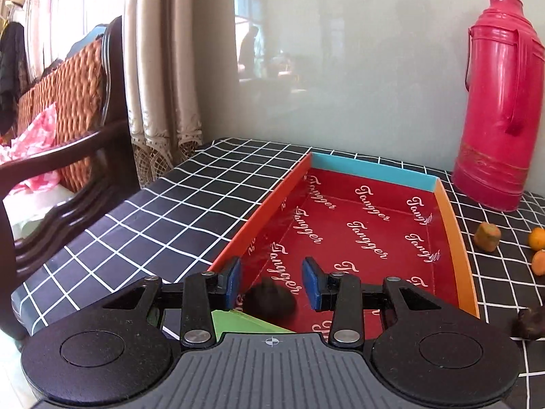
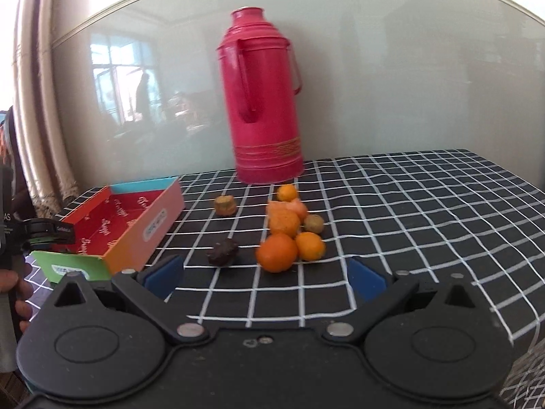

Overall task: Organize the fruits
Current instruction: 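Carry the dark fruit with the left gripper into the red box and open, then reach the right gripper to the second dark brown fruit and close on it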

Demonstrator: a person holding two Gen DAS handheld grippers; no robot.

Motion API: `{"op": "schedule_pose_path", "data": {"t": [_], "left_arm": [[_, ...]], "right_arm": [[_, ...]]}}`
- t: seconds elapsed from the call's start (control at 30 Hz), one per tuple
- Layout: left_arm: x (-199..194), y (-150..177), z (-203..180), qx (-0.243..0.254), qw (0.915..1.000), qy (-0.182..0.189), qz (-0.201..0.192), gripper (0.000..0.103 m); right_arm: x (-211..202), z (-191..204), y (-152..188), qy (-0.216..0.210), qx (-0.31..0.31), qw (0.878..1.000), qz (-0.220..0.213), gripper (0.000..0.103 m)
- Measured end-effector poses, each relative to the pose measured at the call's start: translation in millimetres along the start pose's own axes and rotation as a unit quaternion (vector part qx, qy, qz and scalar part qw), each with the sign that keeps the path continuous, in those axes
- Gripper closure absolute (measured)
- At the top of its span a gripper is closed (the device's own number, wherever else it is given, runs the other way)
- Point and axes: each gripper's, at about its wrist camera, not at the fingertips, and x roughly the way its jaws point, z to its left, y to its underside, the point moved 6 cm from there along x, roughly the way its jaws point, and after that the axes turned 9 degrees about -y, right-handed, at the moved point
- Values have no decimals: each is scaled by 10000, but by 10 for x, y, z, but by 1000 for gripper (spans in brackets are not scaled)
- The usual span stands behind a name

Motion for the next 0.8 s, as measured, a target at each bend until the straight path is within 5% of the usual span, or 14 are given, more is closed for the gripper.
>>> {"op": "schedule_pose_path", "data": {"t": [0.07, 0.13, 0.2, 0.33, 0.5, 0.8], "left_arm": [[-6, -26, -4, -81, 10000, 42, 18, 58], [-52, -49, 23, -295, 9992, 277, 33, 40], [-129, -65, 54, -447, 9981, 419, -24, 32], [-378, -163, 208, -547, 9965, 230, -585, 5], [-518, -243, 409, -560, 9928, -39, -1059, 3], [-260, -261, 868, -1031, 9917, -307, -706, 2]], "right_arm": [[123, 64, -52, -146, -50, 9999, 65, 6], [253, 113, -91, -299, 7, 9995, 125, 6], [388, 151, -133, -424, 53, 9989, 179, 10], [670, 246, -192, -533, -48, 9981, 313, 28], [962, 323, -130, -412, -319, 9974, 492, 45], [1234, 144, 14, -53, 18, 9962, 865, 62]]}}
